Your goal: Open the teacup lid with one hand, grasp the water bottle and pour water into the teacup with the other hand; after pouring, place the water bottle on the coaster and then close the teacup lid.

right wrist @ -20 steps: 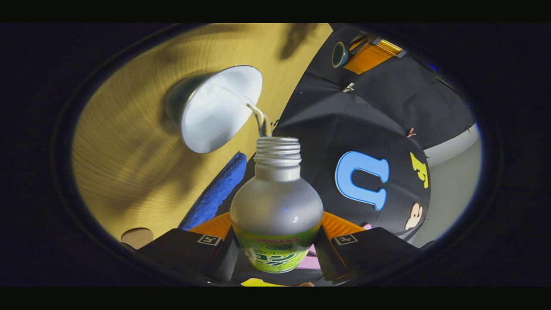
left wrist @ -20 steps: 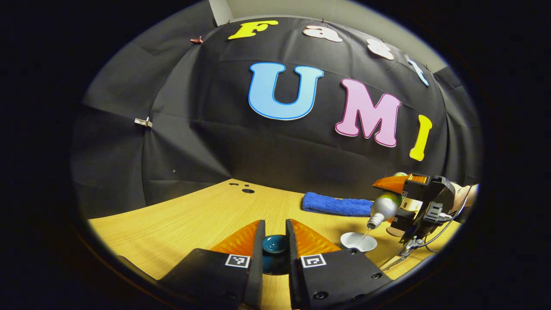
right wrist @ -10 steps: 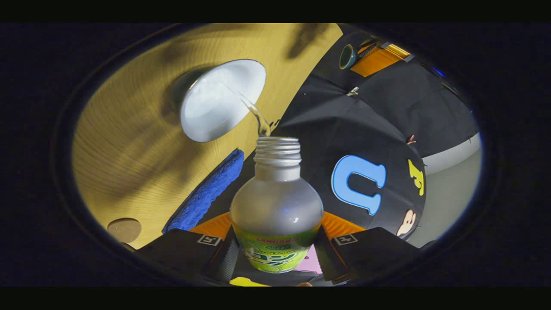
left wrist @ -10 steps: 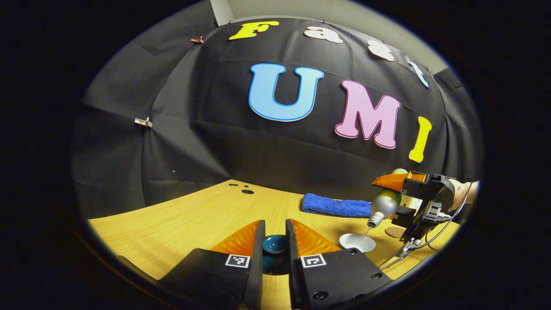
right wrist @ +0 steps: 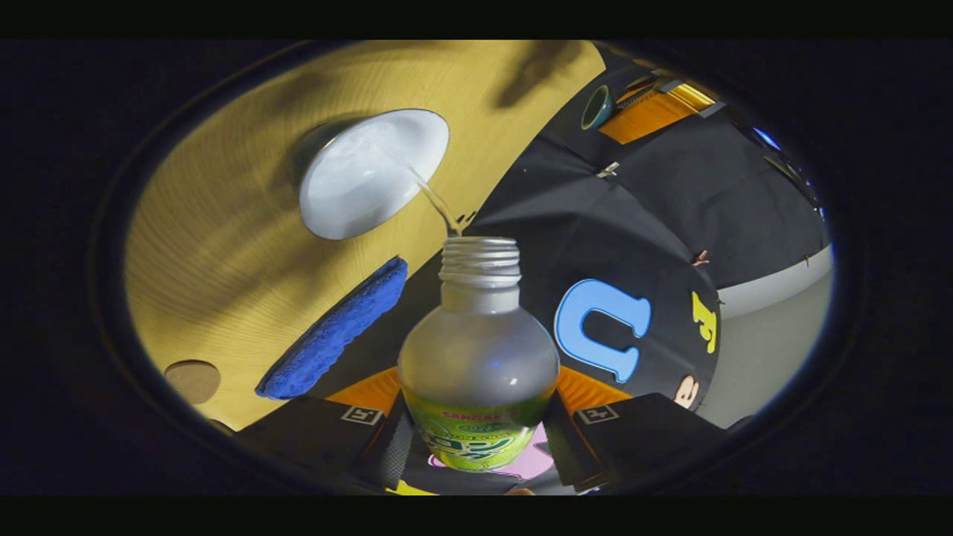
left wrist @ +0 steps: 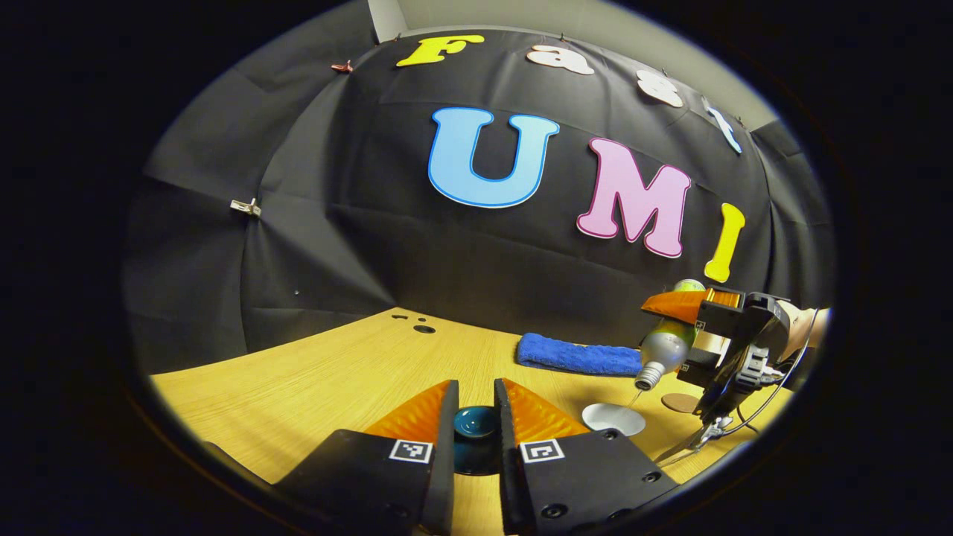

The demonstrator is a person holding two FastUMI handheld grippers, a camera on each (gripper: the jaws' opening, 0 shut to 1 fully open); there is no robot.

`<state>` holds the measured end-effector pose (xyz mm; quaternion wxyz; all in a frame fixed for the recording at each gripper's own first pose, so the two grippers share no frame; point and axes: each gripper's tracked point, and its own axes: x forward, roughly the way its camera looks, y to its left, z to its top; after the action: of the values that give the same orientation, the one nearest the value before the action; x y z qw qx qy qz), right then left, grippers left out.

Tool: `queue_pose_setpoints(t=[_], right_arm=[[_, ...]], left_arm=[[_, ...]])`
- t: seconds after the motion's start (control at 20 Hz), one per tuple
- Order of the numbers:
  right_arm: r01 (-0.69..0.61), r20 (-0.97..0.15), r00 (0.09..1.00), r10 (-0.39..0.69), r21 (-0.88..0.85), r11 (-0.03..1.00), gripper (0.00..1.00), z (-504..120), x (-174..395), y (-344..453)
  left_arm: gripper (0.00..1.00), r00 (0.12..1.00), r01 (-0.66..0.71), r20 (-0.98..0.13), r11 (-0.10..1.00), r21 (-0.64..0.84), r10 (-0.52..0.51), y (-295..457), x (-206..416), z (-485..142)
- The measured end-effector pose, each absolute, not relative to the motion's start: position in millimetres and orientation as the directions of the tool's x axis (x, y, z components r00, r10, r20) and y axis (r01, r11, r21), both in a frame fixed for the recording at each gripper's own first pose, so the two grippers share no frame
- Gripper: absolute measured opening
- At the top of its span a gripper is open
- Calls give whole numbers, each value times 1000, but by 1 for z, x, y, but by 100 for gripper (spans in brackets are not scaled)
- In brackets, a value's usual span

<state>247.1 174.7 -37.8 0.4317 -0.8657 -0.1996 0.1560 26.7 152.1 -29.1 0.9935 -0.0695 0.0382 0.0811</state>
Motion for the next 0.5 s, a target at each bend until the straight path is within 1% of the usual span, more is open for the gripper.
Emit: queue_pose_setpoints(t=[0.3,0.5], right_arm=[[217,-88,869,487,-816,-536,78,-35,244,178],[230,-98,862,498,-800,-555,79,-40,241,181]], left_arm=[[29,983,-168,-93,977,-133,156,153,27,-31],[29,984,-164,-89,978,-128,154,152,26,-29]])
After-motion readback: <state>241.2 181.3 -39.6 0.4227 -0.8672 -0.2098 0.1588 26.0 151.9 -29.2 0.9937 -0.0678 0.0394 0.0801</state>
